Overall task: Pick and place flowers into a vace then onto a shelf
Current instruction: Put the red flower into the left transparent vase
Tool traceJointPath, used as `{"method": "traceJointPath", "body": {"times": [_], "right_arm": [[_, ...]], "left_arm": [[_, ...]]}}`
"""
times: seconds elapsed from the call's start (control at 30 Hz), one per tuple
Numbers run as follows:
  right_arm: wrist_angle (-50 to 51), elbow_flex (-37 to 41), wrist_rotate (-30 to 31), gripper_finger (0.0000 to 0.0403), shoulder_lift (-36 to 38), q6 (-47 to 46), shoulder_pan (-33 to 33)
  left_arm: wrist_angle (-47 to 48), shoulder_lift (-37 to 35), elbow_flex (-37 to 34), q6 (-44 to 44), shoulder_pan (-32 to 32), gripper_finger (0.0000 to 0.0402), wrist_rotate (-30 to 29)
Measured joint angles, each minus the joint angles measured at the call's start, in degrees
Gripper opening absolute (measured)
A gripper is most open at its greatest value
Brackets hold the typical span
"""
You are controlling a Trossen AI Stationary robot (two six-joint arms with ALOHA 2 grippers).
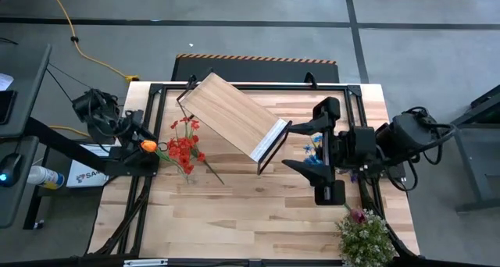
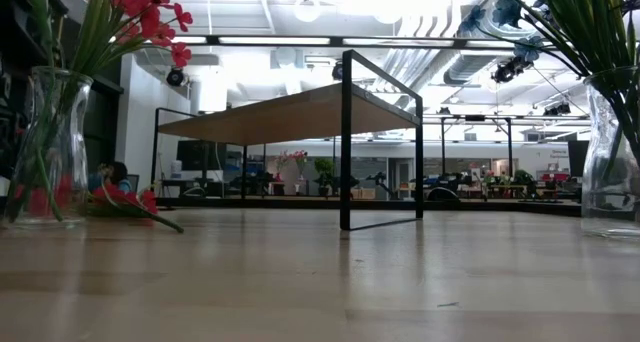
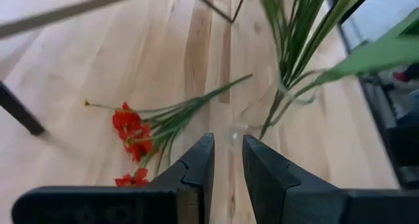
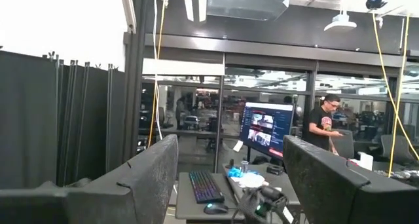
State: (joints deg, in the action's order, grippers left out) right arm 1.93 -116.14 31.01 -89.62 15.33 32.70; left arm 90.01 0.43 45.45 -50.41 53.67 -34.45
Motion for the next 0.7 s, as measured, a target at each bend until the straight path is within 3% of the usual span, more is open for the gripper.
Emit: {"method": "traceJointPath", "body": {"times": [0.4, 0.7], "right_arm": [[-0.54, -0.02, -0.12, 0.0265, -0.02, 0.07, -2.44], [2.36, -0.04, 0.63, 0.0265, -0.02, -1.95, -2.41]], "left_arm": [[-0.01, 0.24, -2.35, -1.09, -0.02, 0.0112, -0.23], [-0.01, 0.26, 4.33, -2.43, -0.02, 0.0112, -2.5]]}}
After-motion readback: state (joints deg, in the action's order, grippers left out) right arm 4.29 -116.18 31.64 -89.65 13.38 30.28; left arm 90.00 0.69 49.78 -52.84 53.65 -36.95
